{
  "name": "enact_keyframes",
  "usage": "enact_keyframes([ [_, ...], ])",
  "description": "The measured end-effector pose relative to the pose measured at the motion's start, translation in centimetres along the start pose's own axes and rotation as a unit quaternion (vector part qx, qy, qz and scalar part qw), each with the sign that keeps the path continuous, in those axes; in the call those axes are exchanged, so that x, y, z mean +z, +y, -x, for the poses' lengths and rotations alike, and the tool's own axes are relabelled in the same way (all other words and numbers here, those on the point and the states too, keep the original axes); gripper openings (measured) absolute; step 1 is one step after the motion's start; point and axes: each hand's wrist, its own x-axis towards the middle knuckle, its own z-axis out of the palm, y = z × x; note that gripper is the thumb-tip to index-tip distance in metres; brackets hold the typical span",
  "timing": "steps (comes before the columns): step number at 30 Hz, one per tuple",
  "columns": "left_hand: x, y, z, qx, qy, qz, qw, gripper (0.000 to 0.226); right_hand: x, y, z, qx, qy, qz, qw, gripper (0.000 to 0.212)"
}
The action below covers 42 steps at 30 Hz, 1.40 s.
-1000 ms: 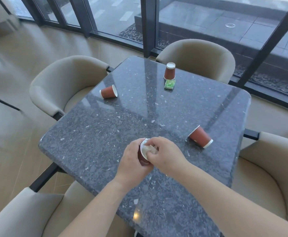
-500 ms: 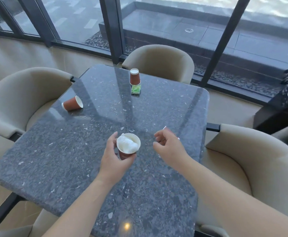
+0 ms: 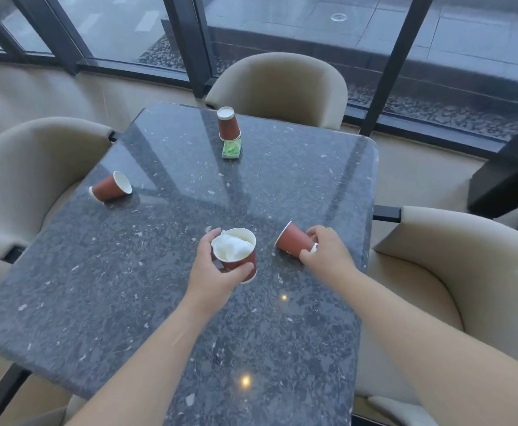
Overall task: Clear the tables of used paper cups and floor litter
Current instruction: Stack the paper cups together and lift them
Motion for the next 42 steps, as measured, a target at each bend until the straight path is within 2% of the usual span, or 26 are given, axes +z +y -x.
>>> enact_keyframes([
  [11,0.0,-0.5,-1.3,-0.026,0.015,0.007,1.000,0.083,1.9,-0.9,-4.4,0.007,-0.066,0.106,0.992,0.076],
  [22,-0.4,0.1,0.2,-0.026,0.027,0.009,0.999,0.076,3.7,0.2,-3.5,0.006,-0.116,0.117,0.986,0.069],
  [27,-0.8,0.3,1.4,-0.023,0.035,0.015,0.999,0.080,4.1,0.8,-0.8,-0.002,-0.124,0.045,0.991,0.074],
  [31,-1.0,1.7,1.6,-0.002,0.043,0.020,0.999,0.079,3.6,-0.1,2.0,-0.034,-0.116,-0.045,0.992,0.069],
  [37,-1.0,5.9,1.7,0.058,0.050,0.038,0.996,0.079,2.2,-2.4,5.6,-0.088,-0.113,-0.167,0.975,0.061],
  [42,0.1,7.6,3.2,0.075,0.035,0.036,0.996,0.079,0.9,-4.4,7.6,-0.127,-0.086,-0.244,0.957,0.060],
])
